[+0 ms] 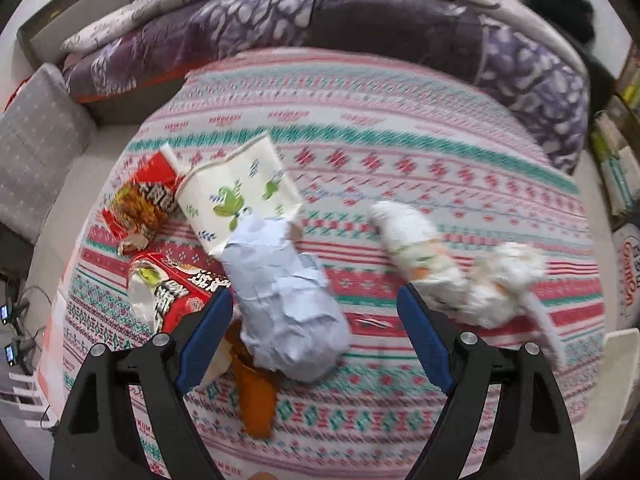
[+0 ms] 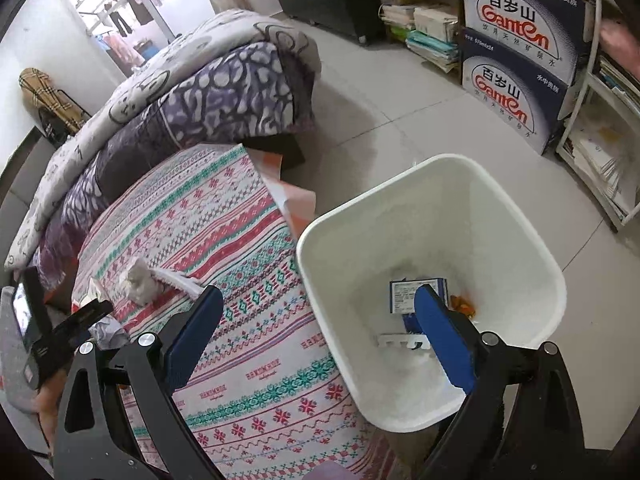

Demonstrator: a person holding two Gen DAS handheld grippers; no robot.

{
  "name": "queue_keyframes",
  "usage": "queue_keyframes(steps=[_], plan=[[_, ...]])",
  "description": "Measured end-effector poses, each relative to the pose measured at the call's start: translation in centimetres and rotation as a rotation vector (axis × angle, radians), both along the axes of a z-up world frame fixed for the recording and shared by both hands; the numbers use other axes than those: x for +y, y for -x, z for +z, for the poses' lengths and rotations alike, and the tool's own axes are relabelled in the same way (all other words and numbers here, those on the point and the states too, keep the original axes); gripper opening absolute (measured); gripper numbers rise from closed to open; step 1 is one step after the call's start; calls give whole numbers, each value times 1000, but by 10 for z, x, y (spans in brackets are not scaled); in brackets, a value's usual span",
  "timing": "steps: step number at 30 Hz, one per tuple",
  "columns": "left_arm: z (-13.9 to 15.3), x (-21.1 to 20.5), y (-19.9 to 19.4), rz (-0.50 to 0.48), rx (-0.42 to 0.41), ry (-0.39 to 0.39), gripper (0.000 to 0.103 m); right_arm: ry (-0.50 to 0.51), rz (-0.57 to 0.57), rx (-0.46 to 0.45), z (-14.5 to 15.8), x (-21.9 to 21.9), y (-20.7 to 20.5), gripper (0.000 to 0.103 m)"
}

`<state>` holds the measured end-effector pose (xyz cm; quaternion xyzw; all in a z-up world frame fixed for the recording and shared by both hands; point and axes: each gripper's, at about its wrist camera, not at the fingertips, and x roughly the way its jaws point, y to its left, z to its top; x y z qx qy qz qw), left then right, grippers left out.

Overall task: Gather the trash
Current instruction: 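Grasp the crumpled silver foil with the left tool while the right tool grasps white tissue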

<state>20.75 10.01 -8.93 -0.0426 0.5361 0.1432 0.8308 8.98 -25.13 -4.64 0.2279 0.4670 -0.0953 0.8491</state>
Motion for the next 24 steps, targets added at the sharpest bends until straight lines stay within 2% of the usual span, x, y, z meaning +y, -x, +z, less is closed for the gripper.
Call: queue_keyframes(steps=[1,2,3,4,5,8,13,19,22,24], plan=[[-6,6,-1,16,19,13,81,4,8,1,0,3,-1,92],[-10,13,-2,25,30,38,75,5,13,1,0,5,-2,92],[-11,17,-1,31,27,53,67,5,18,1,0,7,-2,92],[-10,21,1,33,17,66,53,3,24,0,1,9,-2,92],[-5,26,5,33,-2,93,48,2,29,-1,1,11,-3,92],[18,45,19,26,-80,250,45,3,55,-4,1,20,-5,92],[66,78,51,20,-199,388,45,34,150,-26,2,50,-9,92],[124,117,105,-1,-351,339,45,73,355,-45,1,111,-15,92],[138,149,121,51,-413,370,45,138,482,-76,2,148,-21,92],[140,170,123,78,-423,392,45,171,533,-100,3,166,-27,92]])
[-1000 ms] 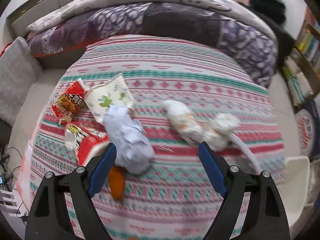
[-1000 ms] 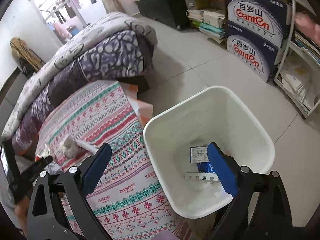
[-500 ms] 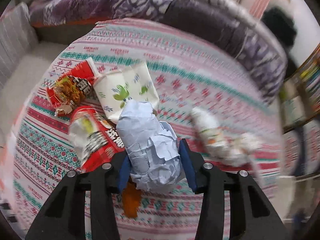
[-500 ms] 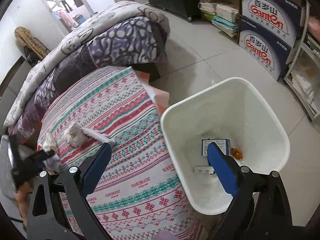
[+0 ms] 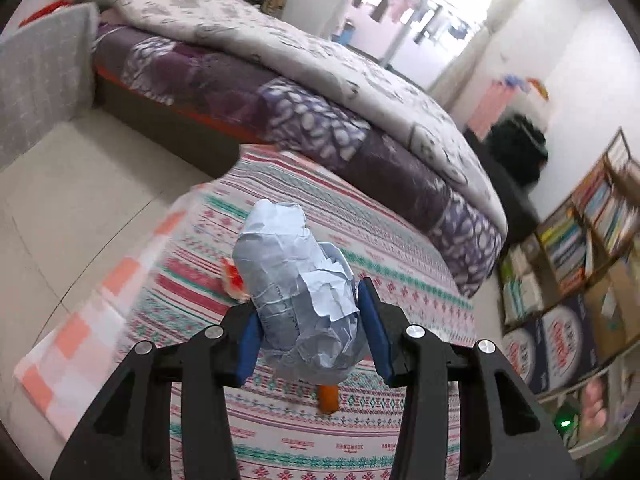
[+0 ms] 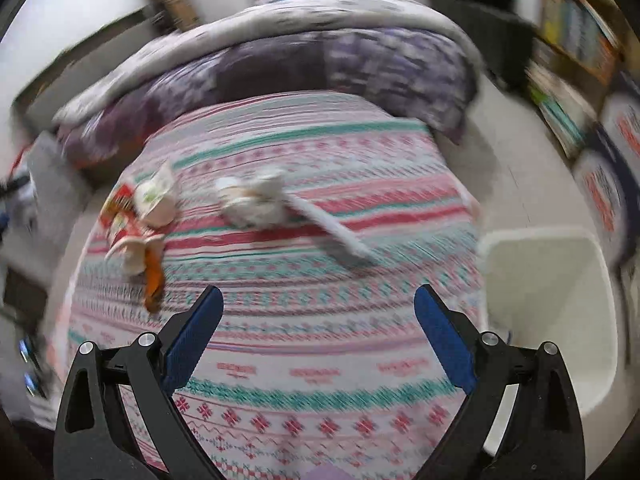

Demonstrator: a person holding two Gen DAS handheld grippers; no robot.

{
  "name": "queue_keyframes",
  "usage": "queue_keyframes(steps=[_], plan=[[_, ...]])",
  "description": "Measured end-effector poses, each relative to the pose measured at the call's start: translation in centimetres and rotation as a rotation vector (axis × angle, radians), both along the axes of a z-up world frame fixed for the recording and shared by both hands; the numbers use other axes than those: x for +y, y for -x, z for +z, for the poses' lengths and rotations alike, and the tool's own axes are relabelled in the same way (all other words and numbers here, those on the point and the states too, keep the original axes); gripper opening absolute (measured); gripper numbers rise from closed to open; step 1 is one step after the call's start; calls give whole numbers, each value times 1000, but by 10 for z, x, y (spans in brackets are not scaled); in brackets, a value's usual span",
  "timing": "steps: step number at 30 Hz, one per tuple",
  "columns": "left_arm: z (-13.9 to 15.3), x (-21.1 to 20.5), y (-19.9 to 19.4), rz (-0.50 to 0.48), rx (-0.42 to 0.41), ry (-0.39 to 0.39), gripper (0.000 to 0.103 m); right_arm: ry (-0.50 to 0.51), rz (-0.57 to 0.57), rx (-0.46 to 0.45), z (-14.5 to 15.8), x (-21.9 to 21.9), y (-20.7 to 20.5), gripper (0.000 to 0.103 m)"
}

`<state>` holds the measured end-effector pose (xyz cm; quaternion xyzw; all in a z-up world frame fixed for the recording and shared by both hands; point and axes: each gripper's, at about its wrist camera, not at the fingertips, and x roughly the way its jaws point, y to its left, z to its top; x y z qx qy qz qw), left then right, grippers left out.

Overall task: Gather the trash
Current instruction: 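Grasp the crumpled silver foil with the left tool while the right tool grasps white tissue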

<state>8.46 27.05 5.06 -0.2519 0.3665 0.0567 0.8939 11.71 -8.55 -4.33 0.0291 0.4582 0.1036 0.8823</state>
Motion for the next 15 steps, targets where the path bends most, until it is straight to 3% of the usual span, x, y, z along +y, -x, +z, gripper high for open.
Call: queue_keyframes(steps=[4,13,15], plan=[[-1,26,3,39,0,35,45,16,61,-3,-5,35,-32,91],[-8,43,-2,20,21,67,45,-17,-9,41,-36,59,-90,82],[-12,42,-4,13,36,65,45,-31,-20,57,-42,61,-100,76]])
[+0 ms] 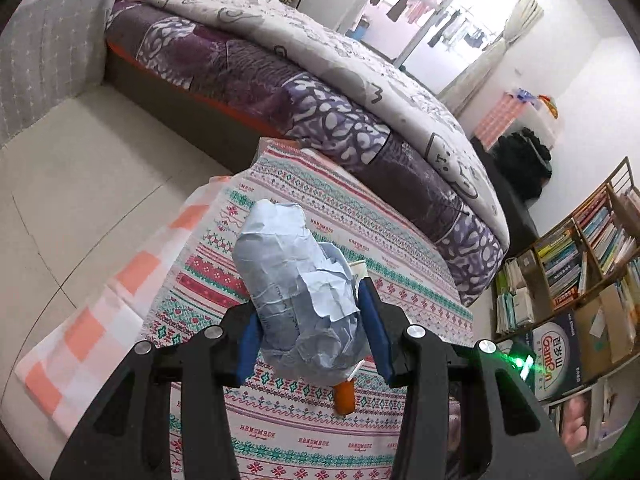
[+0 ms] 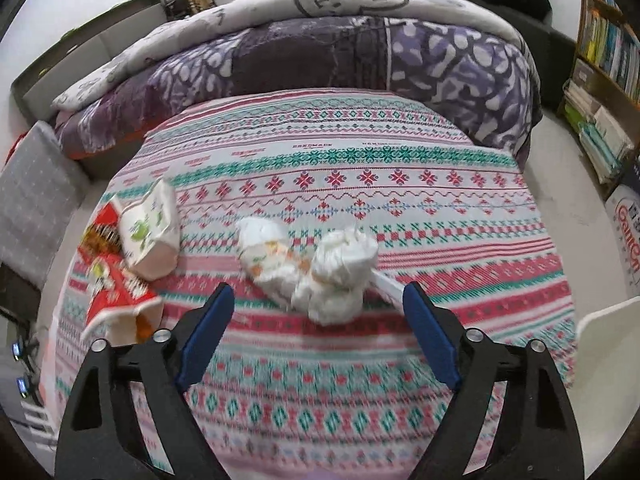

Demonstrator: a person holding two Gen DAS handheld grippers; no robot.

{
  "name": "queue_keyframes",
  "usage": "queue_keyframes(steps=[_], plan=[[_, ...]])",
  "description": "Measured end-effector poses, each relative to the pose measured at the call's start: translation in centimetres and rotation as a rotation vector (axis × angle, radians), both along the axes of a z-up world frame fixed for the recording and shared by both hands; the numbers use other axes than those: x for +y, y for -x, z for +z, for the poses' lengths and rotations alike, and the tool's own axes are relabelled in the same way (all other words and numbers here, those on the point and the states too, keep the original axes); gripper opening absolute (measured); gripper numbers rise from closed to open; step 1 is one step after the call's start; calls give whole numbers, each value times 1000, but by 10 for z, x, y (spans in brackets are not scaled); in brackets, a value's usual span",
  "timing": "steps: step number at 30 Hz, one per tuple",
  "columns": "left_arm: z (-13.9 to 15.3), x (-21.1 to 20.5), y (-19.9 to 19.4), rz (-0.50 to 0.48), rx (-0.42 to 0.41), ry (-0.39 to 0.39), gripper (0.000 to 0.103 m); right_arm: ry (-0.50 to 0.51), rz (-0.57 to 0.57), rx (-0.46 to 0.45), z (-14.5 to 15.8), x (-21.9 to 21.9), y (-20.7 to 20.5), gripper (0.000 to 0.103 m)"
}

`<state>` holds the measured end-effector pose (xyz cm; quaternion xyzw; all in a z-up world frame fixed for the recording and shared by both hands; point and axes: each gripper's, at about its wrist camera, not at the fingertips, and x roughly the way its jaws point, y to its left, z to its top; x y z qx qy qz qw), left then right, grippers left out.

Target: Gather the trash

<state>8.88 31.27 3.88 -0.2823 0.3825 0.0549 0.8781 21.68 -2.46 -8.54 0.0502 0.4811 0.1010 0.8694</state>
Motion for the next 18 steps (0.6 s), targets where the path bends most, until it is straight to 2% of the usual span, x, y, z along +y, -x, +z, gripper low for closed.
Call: queue_keyframes(steps=[1,2,3,7,13,18], plan=[[-2,-1,-1,-3,6,0,45,-5,-2,17,-5,2,-6,66],[-4,-2,-3,-7,14,-2,46,-2,-2,31,-8,5,-10,45],[-6,-4,-4,-11,19,-8,46,7,-7,41,-11,6,-12,29],[-5,-10,-5,-11,17,-51,45,-48,-21,-3,2,3,-9,28],[0,-20,-4,-17,-10,-63,46,-98,-2,-117,54,2,9,28],[4,-31,-1,-19,-35,-104,46,-109,29,-194,93,2,31,28]])
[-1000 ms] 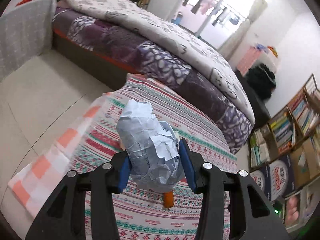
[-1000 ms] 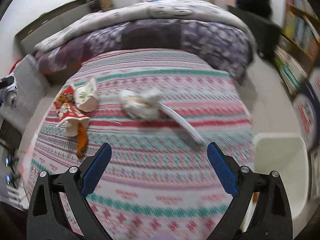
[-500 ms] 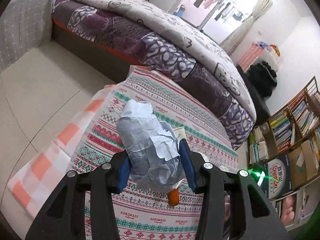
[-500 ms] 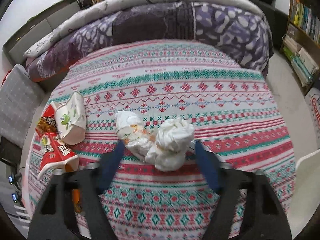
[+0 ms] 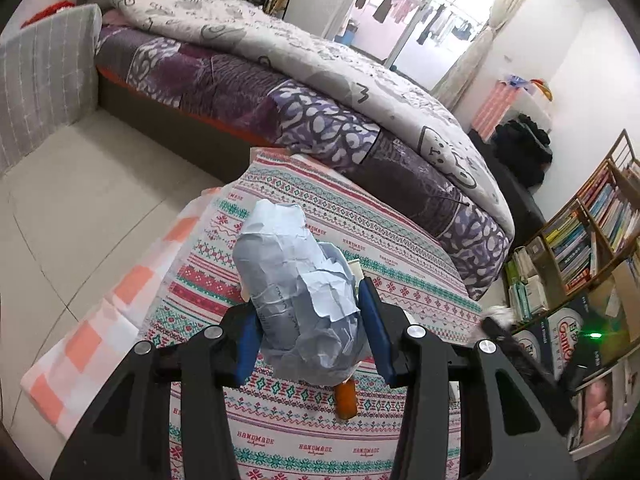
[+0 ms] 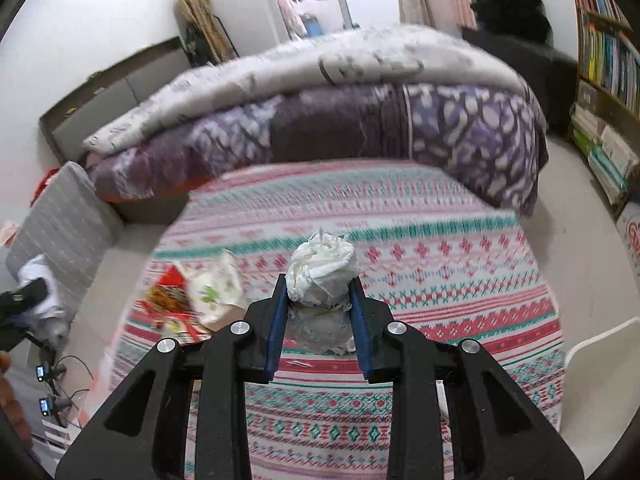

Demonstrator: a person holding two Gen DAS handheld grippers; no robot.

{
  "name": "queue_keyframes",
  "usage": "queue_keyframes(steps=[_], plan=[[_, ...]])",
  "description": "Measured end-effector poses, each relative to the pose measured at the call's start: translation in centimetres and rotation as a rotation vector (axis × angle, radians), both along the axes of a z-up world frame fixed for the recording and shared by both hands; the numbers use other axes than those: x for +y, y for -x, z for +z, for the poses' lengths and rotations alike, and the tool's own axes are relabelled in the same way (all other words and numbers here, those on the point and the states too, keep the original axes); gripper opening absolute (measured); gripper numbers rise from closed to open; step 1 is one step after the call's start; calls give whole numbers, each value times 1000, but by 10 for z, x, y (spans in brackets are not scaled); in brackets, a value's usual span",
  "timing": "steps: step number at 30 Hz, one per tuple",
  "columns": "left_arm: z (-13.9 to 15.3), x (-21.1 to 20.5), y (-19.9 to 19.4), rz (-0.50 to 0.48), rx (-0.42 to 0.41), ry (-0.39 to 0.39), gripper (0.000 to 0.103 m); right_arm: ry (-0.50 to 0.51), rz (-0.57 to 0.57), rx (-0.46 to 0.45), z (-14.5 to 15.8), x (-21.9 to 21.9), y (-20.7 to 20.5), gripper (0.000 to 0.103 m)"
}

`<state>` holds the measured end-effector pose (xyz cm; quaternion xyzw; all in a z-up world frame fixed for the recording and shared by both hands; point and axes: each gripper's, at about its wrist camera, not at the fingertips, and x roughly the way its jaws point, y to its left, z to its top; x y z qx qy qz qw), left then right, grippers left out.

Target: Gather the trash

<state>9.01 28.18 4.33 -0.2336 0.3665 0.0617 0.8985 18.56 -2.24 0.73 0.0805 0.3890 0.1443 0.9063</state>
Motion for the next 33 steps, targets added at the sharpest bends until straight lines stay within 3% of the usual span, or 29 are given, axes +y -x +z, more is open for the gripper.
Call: queue_keyframes(steps=[8,21,33], plan=[[-9,-19,-2,-33,24,-28,46,-15,-7,-11,19,-18,42,28],[-31,-82,-13,-153,81,-99,46,-37,-77,75,-22,-61,66,28],[-17,-156,-17,-258,6,-159,46,-23,-154,-24,3,-107,82,28]])
